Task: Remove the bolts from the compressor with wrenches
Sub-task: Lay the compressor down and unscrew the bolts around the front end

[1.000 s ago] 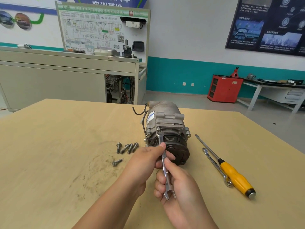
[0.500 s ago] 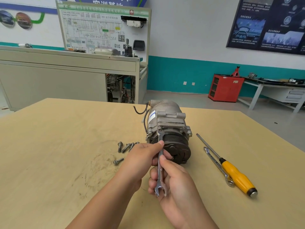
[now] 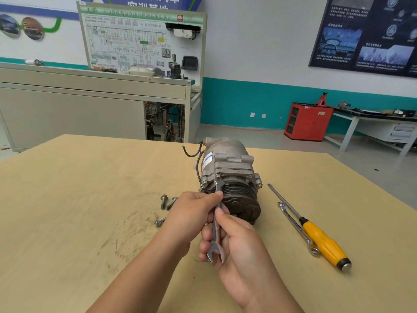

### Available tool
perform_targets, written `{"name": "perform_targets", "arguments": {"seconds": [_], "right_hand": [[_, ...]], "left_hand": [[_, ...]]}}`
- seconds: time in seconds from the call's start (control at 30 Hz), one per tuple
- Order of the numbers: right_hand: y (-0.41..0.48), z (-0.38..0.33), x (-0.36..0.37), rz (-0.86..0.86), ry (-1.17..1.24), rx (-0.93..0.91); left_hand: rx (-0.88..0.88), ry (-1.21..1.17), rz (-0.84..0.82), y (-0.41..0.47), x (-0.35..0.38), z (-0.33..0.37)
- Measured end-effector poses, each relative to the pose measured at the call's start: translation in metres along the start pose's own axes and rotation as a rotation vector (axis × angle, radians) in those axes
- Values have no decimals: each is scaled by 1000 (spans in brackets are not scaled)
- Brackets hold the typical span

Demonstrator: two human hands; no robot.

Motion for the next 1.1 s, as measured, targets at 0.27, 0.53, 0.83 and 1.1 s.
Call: {"name": "perform_targets", "arguments": {"seconds": [0.27,0.53,0.83,1.1], "right_hand": [[4,2,2,-3,-12,-28],[7,7,-2,1,-80,-83],[8,16,-8,33,-32,-71],[7,15,-21,139,-1,-38]], "left_hand": [[27,27,-42,2,-5,3],[-236,-461,-216,-1,2,-13],[-180,-508,-352,0,3,-19],[-53,-232,-189,-2,1,-14]]}}
Point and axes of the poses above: each hand's wrist, its own y-axis towards the middle knuckle, its own x-axis out of the palm, z = x × y, the point moved 3 cm from there along y, towards the middle knuckle, and after that the axes turned 3 degrees about x, right-handed, at the moved point
